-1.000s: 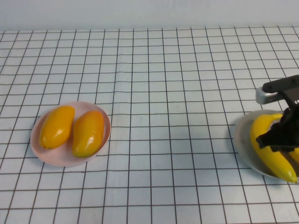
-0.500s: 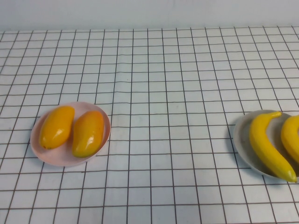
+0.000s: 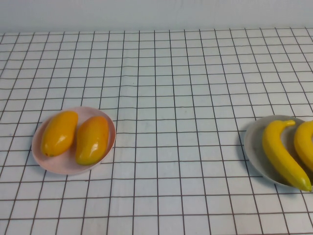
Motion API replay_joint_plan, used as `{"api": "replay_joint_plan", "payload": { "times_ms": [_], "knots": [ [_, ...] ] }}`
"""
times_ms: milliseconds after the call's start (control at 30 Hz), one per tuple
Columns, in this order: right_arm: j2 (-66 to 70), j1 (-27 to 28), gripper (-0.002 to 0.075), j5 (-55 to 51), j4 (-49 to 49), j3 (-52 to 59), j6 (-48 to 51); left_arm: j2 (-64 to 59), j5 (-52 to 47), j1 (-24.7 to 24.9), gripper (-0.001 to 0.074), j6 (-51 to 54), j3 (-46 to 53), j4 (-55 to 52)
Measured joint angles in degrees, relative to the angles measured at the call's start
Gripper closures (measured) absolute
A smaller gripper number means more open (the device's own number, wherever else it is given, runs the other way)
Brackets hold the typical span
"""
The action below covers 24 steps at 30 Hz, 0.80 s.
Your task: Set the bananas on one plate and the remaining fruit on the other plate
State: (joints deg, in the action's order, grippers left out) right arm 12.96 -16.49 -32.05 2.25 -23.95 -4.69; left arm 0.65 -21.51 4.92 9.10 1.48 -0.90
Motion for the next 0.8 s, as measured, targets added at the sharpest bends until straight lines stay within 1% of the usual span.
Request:
{"api": "replay_joint_plan", "payload": {
  "times_ms": [100, 200, 433, 600, 700, 800],
  "knots": [
    [-4.84, 0.09, 0.0740, 1.04, -1.23, 3.63, -1.11, 0.00, 0.00, 0.00, 0.0736, 0.00, 0.00, 0.00],
    [-7.78, 0.23, 0.0740, 2.01, -5.26, 6.06, -2.43, 0.00, 0.00, 0.00, 0.0736, 0.00, 0.00, 0.00],
    [-9.26, 0.23, 0.0741, 4.27, -14.84, 11.09, -13.40, 0.00, 0.00, 0.00, 0.0736, 0.00, 0.00, 0.00],
    [-9.67, 0.23, 0.0741, 9.65, -15.82, 16.74, -17.70, 0.00, 0.00, 0.00, 0.0736, 0.00, 0.00, 0.00],
    [-12.19, 0.48, 0.0741, 11.81, -15.00, 19.80, -18.66, 0.00, 0.00, 0.00, 0.0736, 0.00, 0.00, 0.00],
    [-13.45, 2.94, 0.0741, 12.73, -12.63, 22.28, -17.98, 0.00, 0.00, 0.00, 0.0736, 0.00, 0.00, 0.00]
  ]
}}
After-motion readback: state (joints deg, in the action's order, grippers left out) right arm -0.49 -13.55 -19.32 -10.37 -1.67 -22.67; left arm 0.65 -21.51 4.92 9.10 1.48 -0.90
